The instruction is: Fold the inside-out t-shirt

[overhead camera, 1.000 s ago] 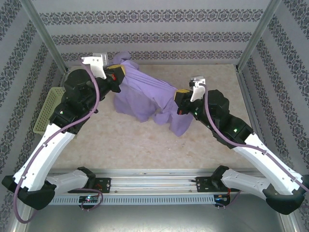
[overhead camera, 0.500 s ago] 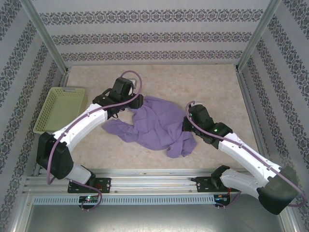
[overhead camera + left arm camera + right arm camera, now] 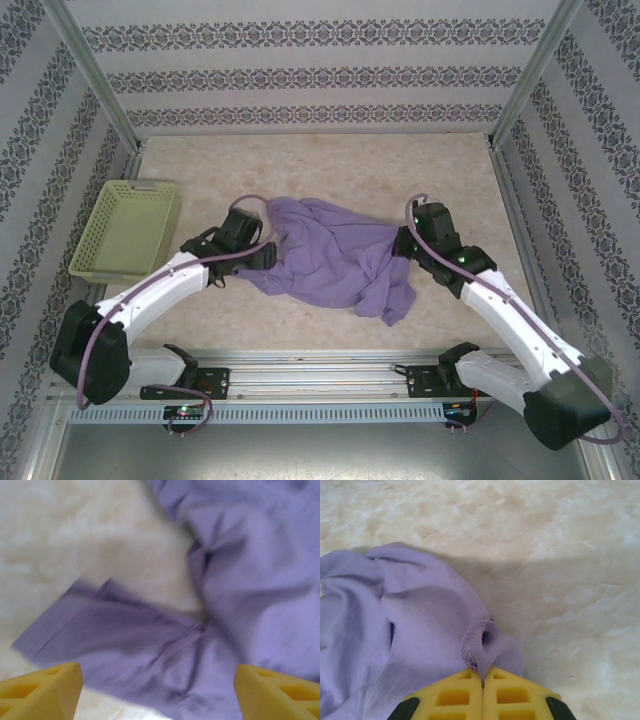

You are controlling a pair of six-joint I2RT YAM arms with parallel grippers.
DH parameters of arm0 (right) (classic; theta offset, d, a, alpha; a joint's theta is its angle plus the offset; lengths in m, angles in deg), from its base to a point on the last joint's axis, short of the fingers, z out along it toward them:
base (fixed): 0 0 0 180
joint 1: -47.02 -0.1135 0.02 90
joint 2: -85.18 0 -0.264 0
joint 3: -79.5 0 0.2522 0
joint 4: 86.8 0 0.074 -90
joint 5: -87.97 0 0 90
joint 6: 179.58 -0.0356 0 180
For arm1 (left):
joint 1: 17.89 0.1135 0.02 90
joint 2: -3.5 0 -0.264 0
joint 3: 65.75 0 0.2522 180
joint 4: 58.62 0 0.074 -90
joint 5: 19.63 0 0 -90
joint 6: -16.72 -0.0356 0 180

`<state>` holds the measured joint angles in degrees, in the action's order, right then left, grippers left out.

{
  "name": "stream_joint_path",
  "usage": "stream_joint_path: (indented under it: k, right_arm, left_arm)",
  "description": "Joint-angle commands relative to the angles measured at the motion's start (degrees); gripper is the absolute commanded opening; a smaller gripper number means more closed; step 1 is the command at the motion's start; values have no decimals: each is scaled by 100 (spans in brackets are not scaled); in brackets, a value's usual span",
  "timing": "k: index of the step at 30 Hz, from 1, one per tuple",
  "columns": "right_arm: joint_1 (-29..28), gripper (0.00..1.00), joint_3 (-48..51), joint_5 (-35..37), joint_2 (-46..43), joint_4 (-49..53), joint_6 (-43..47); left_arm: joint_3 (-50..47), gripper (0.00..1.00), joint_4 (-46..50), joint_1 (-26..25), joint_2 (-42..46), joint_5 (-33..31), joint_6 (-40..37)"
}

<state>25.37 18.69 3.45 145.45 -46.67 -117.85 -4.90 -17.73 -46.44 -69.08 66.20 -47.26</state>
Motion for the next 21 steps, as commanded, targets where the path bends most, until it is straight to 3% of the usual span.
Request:
stream_joint_path:
  k: [1, 5, 8, 10, 11, 14, 18, 21]
  right_arm:
    - [298, 0, -384, -437, 613, -194, 80]
    - [367, 0, -838, -501, 1371, -343, 163]
    - [431, 2, -1142, -526, 1812, -308, 233]
    - [488, 17, -1273, -500, 1959, -204, 321]
    - [510, 32, -1296, -465, 1972, -106, 367]
    - [483, 57, -1074, -305, 1609, 277, 458]
    - [107, 71, -244, -276, 356, 791, 164]
    - [-625, 75, 414, -110, -649, 1123, -380]
  left_arm:
    - [-496, 84, -8, -62, 323, -102, 299]
    - [-807, 86, -589, -86, 10, 457, 393]
    - [-716, 79, -824, -136, -470, 542, 428]
    - [-652, 71, -939, -143, -807, 557, 389]
    - [-596, 66, -962, -137, -973, 557, 365]
    - [-424, 49, -989, -144, -1256, 542, 332]
    - [-386, 30, -1138, -134, -1279, 528, 342]
    - [-349, 16, -1228, -134, -1319, 553, 333]
